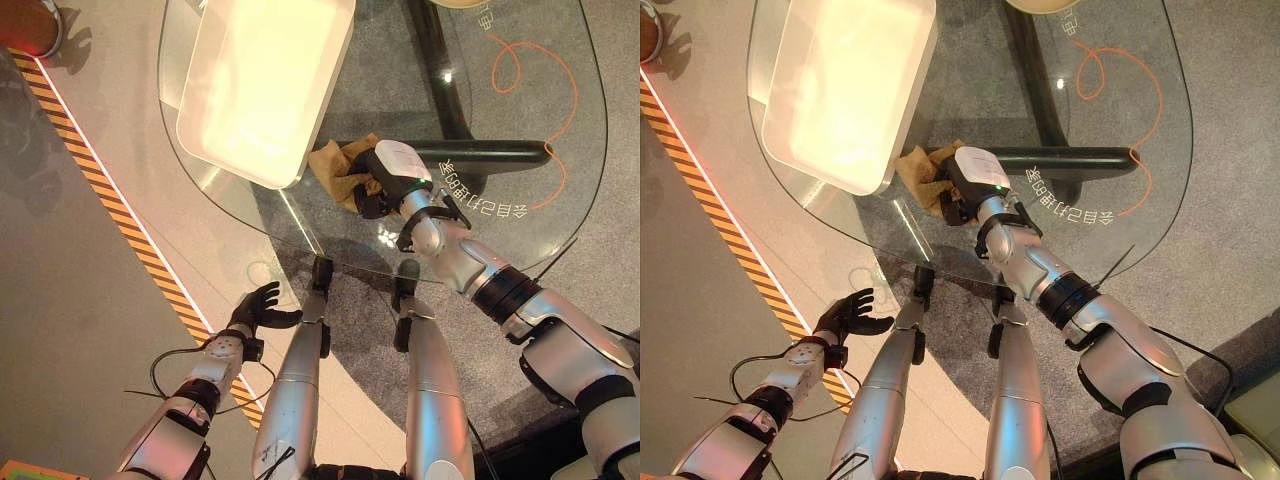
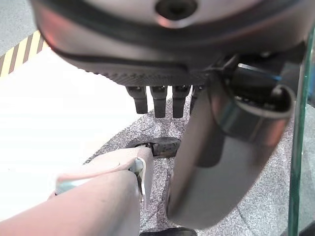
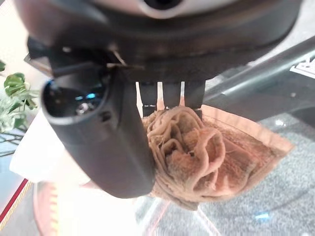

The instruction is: Wipe the table with a cloth and put it in the basket.

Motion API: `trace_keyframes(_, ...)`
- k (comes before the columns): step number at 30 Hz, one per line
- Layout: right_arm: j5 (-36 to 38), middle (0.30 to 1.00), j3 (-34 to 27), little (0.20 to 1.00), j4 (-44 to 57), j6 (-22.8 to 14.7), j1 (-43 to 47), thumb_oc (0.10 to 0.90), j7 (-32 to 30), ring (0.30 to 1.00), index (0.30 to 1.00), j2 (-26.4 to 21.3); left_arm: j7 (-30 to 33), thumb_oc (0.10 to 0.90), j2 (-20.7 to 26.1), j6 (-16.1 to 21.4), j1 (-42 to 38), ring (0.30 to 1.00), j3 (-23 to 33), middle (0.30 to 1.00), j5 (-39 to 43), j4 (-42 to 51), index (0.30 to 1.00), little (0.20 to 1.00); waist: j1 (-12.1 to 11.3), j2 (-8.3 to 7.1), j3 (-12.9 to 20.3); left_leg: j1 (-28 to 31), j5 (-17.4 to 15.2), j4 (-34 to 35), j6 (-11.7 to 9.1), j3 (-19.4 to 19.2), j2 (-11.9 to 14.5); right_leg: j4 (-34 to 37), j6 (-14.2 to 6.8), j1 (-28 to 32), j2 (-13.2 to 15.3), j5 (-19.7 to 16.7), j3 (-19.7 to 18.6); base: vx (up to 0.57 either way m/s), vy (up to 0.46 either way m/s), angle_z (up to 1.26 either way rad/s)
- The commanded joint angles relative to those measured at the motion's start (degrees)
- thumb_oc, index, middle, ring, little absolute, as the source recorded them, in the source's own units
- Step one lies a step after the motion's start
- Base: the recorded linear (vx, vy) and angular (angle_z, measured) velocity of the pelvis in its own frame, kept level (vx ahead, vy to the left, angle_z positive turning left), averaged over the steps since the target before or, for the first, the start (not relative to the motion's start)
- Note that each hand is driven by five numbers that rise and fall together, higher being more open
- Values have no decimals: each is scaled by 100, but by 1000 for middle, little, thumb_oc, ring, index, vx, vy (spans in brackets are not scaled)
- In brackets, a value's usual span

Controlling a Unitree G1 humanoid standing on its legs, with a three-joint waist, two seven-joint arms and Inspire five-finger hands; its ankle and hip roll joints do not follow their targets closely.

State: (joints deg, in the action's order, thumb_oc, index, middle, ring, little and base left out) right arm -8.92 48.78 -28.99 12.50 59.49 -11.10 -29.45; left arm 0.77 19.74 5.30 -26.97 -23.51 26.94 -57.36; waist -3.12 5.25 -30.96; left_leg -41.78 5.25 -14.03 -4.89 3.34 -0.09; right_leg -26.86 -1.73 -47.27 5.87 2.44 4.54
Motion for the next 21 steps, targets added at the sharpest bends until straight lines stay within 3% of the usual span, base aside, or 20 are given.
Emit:
trace_keyframes(1, -8, 300, 76, 200, 1087, -711, -25, 100, 32, 300, 300, 470, 99, 800, -65, -8, 176, 900, 175, 900, -159, -153, 900, 900, -16, 45, 117, -7, -235, -332, 331, -551, -406, 368, 72, 290, -334, -5, 422, 0, 0, 0)
trace_keyframes(8, -32, 300, 77, 200, 1016, -680, -83, 100, -83, 300, 300, 480, 135, 800, -29, 42, 135, 900, 200, 900, -98, -182, 900, 900, -9, 39, 117, 18, -225, -315, 323, -559, -390, 382, 67, 316, -322, -21, 420, 0, 0, 0)
trace_keyframes(12, 170, 300, -19, 200, 905, -598, -120, 100, -371, 300, 300, 485, 475, 800, -37, 412, 126, 900, 388, 900, 494, -155, 900, 900, -13, 35, 117, 26, -224, -329, 318, -537, -389, 346, 74, 314, -324, -8, 408, 0, 0, 0)
trace_keyframes(17, 522, 300, -394, 200, 586, -620, -314, 100, -944, 300, 300, 530, 1040, 800, -6, 1020, 65, 900, 1008, 900, 1365, 194, 900, 900, -39, 0, 117, 52, -236, -339, 313, -526, -377, 310, 76, 328, -322, 22, 411, -5, -13, 0)
trace_keyframes(21, 721, 300, -691, 200, 361, -688, -386, 100, -1221, 300, 300, 538, 1265, 800, 89, 1171, -68, 900, 1395, 900, 2011, 476, 900, 900, -57, -28, 117, 35, -275, -400, 320, -501, -372, 247, 69, 300, -317, 24, 430, -19, -43, 2)
